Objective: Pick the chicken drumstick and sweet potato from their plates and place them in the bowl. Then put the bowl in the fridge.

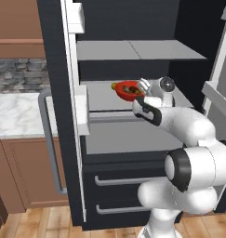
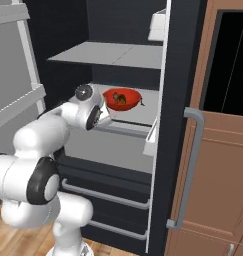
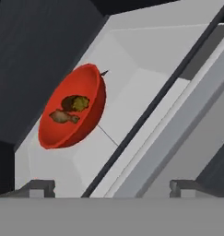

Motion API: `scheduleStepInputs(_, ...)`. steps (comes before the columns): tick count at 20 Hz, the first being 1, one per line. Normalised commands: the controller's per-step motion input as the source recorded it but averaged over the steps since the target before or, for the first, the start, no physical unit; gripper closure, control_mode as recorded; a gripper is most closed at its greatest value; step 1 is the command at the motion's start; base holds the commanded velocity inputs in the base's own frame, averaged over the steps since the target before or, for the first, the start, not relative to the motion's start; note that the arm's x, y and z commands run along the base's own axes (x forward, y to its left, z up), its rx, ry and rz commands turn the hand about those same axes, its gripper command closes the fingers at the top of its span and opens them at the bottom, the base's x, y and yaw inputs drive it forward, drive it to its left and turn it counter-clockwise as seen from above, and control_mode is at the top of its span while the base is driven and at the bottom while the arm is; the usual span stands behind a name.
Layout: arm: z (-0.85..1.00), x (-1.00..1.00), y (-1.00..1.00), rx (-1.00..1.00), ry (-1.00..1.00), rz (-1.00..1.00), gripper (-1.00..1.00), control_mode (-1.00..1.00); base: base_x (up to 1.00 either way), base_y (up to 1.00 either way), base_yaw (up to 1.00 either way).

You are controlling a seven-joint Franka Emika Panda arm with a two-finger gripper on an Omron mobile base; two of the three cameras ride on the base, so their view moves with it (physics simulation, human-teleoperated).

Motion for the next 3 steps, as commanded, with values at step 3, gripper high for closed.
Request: scheduleStepInputs(3,0.16,-0.68,0.06,-0.18,0.00,0.49,-1.00,-1.00,0.00,0.00,0.00)
